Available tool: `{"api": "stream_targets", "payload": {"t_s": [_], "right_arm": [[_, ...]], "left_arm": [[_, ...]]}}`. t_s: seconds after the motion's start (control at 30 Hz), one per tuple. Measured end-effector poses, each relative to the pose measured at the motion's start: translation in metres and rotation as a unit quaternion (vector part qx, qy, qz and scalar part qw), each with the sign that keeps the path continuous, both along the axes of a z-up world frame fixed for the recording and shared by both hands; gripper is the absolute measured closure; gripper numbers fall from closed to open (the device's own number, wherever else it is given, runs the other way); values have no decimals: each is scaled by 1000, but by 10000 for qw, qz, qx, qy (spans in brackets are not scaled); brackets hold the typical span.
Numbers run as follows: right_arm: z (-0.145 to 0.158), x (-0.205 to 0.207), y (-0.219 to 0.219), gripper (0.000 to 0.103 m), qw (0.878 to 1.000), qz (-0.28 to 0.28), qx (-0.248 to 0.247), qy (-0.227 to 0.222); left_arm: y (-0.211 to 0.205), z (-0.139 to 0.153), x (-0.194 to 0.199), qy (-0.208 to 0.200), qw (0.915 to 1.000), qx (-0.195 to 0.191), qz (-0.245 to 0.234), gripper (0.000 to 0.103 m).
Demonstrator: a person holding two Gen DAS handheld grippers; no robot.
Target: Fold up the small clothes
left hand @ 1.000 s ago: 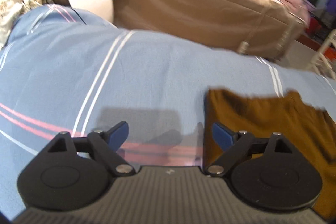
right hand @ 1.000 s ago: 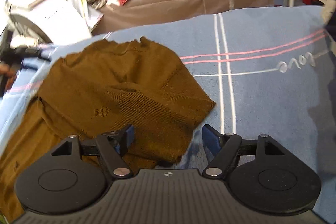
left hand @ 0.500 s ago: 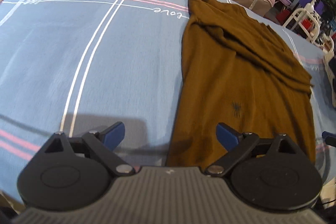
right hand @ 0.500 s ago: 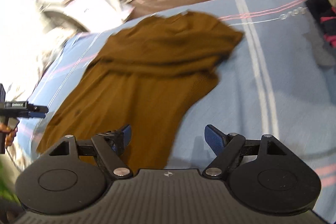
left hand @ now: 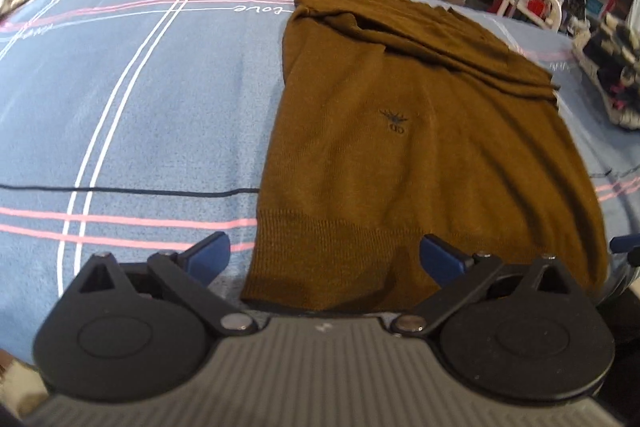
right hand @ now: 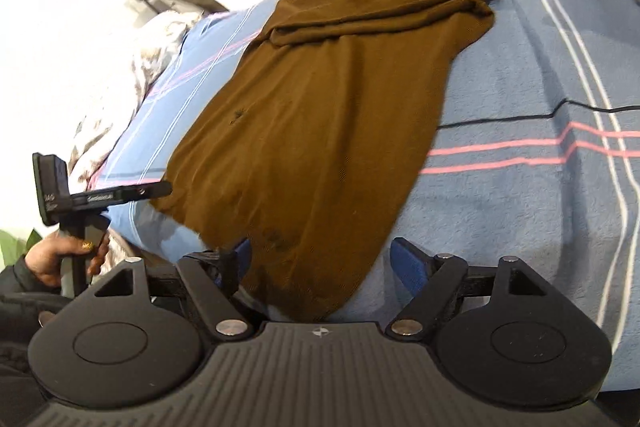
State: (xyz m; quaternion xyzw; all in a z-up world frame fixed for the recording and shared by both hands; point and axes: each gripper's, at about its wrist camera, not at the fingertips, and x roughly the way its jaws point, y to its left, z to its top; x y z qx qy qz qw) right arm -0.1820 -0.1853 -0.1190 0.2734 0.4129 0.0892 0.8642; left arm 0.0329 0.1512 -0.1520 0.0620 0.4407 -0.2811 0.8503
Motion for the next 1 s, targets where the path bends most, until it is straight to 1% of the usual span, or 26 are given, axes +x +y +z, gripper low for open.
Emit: {"api": "stream_targets", "payload": {"t_s": [0.13, 0.23, 0.3, 0.47, 0.53, 0.63, 0.67, 0.7, 0.77, 0.8, 0.87, 0.9, 0.93, 0.97, 1.0], "right_arm": [[-11, 1, 5, 0, 9991, 168, 270, 264], [-16, 0, 6, 3, 9982, 139, 419, 413], [-19, -1, 5, 4, 9974, 97, 538, 476], [-25, 2, 11, 6, 9954, 212, 727, 594], [-29, 2, 11, 9, 9942, 282, 796, 673], [-31, 3, 13, 11, 9929, 380, 867, 725], [-32, 4, 13, 11, 9924, 416, 887, 740], [-33, 5, 14, 12, 9919, 444, 910, 761], [-34, 6, 16, 15, 9910, 514, 944, 796], [-34, 6, 16, 17, 9907, 552, 949, 806], [-36, 8, 18, 27, 9897, 618, 989, 834], [-37, 9, 18, 43, 9892, 633, 1014, 851], [-39, 10, 17, 59, 9888, 633, 1024, 880], [-40, 11, 18, 66, 9885, 635, 1030, 905], [-41, 12, 17, 76, 9882, 644, 1053, 907]], "left_arm": [[-9, -5, -3, -128, 9992, 361, -69, 0], [-17, -6, -4, -134, 9978, 634, -131, 0], [-21, -6, -4, -110, 9966, 804, -154, 0], [-28, -6, -2, -9, 9956, 933, -133, 0], [-28, -6, -3, 13, 9956, 927, -144, 0], [-26, -4, -6, 92, 9959, 887, -180, 1], [-25, -3, -7, 136, 9961, 856, -187, 3], [-24, -2, -8, 177, 9963, 825, -180, 6], [-19, 1, -10, 168, 9962, 841, -134, 25], [-16, 2, -11, 145, 9962, 857, -109, 30], [-9, 5, -9, 190, 9964, 820, -61, 54], [-5, 6, -6, 272, 9968, 754, -38, 61], [-2, 7, -4, 395, 9971, 655, -16, 73], [1, 7, -1, 520, 9972, 529, 1, 81], [3, 6, 1, 593, 9973, 426, 49, 84]]}}
